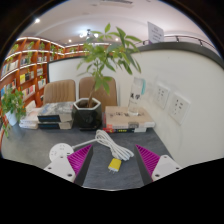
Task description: Unplug charger
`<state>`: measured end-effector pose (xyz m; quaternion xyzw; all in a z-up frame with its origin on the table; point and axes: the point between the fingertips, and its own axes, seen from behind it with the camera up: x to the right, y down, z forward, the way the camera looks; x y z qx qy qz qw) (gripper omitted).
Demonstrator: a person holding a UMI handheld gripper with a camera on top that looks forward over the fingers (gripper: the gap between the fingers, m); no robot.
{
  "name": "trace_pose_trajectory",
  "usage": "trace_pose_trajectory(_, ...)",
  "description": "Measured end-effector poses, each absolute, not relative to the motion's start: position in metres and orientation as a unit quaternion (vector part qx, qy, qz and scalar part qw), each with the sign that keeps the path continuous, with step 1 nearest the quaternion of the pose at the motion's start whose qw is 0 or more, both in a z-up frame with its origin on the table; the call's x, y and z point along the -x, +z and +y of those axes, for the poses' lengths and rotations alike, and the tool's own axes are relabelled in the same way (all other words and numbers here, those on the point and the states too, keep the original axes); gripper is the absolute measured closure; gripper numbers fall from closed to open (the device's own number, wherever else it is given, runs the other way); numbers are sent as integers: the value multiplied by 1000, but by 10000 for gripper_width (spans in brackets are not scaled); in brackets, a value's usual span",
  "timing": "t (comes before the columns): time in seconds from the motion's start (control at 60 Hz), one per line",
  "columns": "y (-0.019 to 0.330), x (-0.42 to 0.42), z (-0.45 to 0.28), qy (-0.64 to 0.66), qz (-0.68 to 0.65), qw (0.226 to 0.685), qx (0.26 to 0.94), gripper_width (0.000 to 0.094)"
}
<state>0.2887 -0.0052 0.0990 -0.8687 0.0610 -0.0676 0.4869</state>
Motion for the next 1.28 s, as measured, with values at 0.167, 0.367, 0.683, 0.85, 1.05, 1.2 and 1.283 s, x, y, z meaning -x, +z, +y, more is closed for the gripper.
trace_pose_trajectory(0.167, 226, -238, -46, -28, 68, 572, 817, 93)
trace_pose_trajectory(0.367, 285, -148, -109, 17, 46, 597, 801, 97)
trace_pose_trajectory(0.683, 223, -19, -186, 57, -17, 538, 841, 91)
trace_pose_trajectory(0.85, 211, 3, -201, 64, -32, 526, 848, 81)
trace_pose_trajectory(1.05, 205, 8, -206, 61, -39, 521, 850, 94)
trace_pose_trajectory(1.2, 196, 9, -210, 61, -34, 511, 857, 93)
trace_pose_trajectory(1.283, 192, 8, -211, 59, -33, 507, 859, 96)
